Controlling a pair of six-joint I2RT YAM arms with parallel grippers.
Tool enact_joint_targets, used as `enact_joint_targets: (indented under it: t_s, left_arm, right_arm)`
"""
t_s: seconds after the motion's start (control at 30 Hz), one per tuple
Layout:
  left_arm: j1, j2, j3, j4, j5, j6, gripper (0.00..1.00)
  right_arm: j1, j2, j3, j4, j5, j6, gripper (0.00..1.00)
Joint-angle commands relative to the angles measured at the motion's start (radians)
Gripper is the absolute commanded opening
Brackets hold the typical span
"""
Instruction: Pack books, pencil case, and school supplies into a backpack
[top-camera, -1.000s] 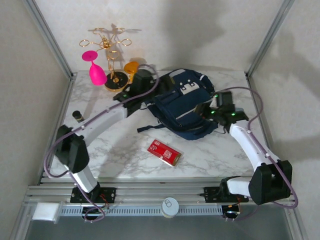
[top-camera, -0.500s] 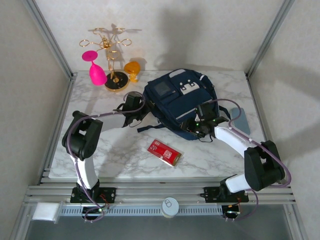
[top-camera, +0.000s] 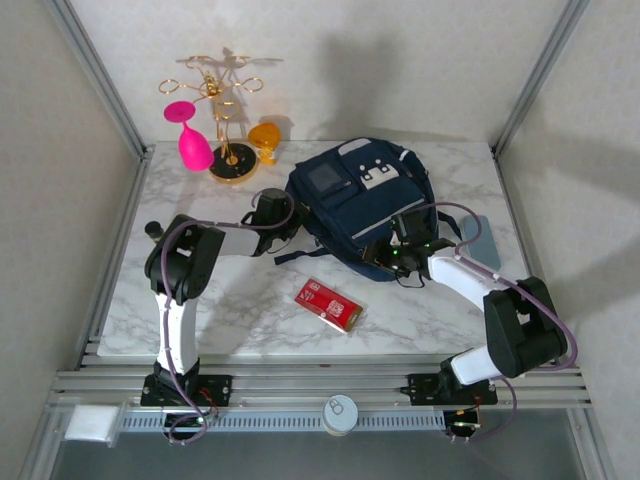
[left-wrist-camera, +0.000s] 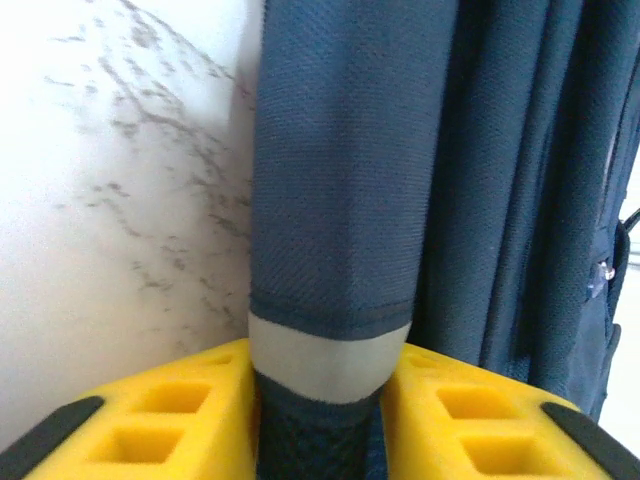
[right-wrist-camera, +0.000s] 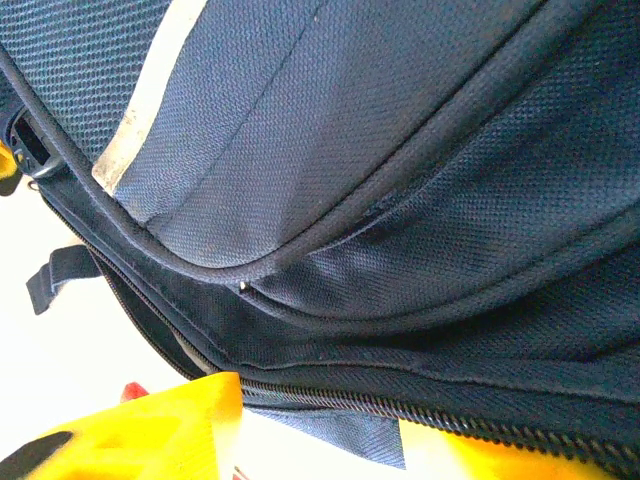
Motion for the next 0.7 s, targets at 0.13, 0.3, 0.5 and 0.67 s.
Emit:
enact_joint_targets:
  t_s: [0.13,0.3,0.5,0.67]
  left_arm:
    - [-0.019,0.055,0.058,0.089,0.026,-0.031,0.20]
    - [-0.025,0.037,0.051,0.106,0.023,-0.050,0.03]
    - [-0.054,-0.102,-0.067,0.124,-0.013,-0.087,0.00]
    - [-0.137,-0.222,-0.210,0.165,-0.070,-0.190,0.00]
  right_arm:
    - [-0.023,0.042,-0.002,0.009,0.051,-0.040,0.47]
    - [-0.053,0.051,0.004,0.036,0.073,-0.057,0.47]
    - [-0.116,0.126,0.075,0.101,0.116,-0.129,0.47]
    - [-0.203,0.216,0.231,0.085,0.083,-0.185,0.51]
